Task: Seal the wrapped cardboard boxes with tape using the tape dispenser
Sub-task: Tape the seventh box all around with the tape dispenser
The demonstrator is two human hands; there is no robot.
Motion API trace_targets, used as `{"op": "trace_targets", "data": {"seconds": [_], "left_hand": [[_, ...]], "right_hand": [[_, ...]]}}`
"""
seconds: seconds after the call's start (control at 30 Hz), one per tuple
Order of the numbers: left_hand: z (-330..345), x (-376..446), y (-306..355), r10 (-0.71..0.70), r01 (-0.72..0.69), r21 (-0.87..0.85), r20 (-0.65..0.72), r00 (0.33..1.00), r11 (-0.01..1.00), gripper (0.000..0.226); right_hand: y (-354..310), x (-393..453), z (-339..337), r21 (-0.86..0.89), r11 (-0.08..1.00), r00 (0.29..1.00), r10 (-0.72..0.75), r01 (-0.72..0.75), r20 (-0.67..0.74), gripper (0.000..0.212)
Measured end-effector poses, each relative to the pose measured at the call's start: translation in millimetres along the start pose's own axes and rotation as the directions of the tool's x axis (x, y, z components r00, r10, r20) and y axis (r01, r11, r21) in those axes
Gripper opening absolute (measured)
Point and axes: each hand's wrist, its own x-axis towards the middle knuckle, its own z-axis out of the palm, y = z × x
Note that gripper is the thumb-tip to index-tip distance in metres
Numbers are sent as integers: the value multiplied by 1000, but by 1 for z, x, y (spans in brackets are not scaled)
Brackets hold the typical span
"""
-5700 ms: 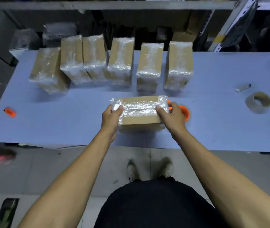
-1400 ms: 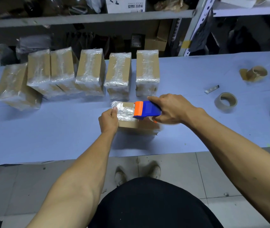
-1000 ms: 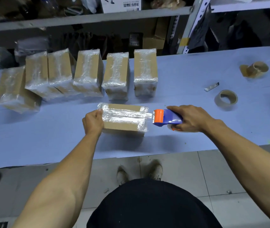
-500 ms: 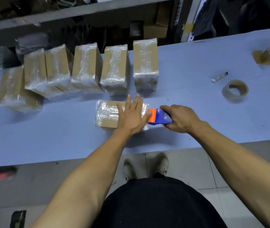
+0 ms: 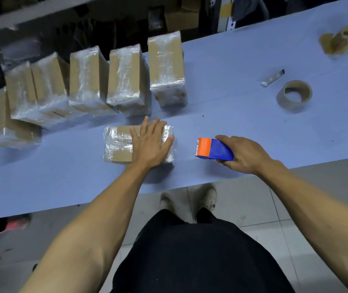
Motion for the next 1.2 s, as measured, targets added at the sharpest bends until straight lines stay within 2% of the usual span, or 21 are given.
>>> {"op": "trace_targets", "data": {"seconds": [0.17, 0.33, 0.47, 0.57, 0.63, 0.77, 0.87, 0.97, 1.03, 1.1, 1.13, 1.2], "left_hand": [[-2, 0, 6, -23, 22, -16, -35, 999, 1000, 45], [-1, 5, 10, -43, 41, -24, -61, 997, 999, 43], [2, 8, 9, -36, 36, 7, -50, 998, 999, 40], [0, 8, 8, 4, -3, 44, -37, 999, 999, 53], [-2, 8, 3, 15, -12, 105, -25, 1000, 994, 59], [-13, 19, -5, 29, -24, 247, -18, 999, 969, 53], [-19, 22, -12, 9, -20, 304, 37, 999, 952, 53], [-29, 24, -30, -93, 76, 120, 152, 984, 990, 63], [-41, 27, -48, -36, 87, -142, 326, 945, 986, 66], [-55, 28, -63, 81, 122, -379, 477, 875, 917, 71], [-59, 29, -69, 110, 139, -432, 504, 857, 891, 74], [-61, 27, -74, 89, 154, -464, 461, 883, 872, 70]], "right_hand": [[-37, 25, -3, -243, 970, 1000, 16, -16, 1, 54], [-92, 48, -3, -314, 949, 997, 55, -37, 49, 42], [-125, 63, -12, -423, 905, 998, 60, -43, 27, 20], [-151, 71, -13, -473, 878, 996, 90, -70, 20, 12], [-160, 73, -11, -495, 864, 993, 117, -92, 20, 12], [-161, 71, -5, -481, 867, 991, 123, -132, -50, 23], [-161, 70, 5, -452, 881, 990, 114, -138, -80, 26], [-147, 60, 11, -373, 908, 980, 157, -192, -121, 41], [-131, 51, 13, -261, 933, 964, 208, -246, -165, 48], [-117, 43, 12, -169, 942, 944, 253, -290, -210, 44], [-112, 40, 10, -130, 943, 936, 273, -306, -224, 41], [-108, 37, 6, -57, 946, 923, 295, -318, -246, 38]]}}
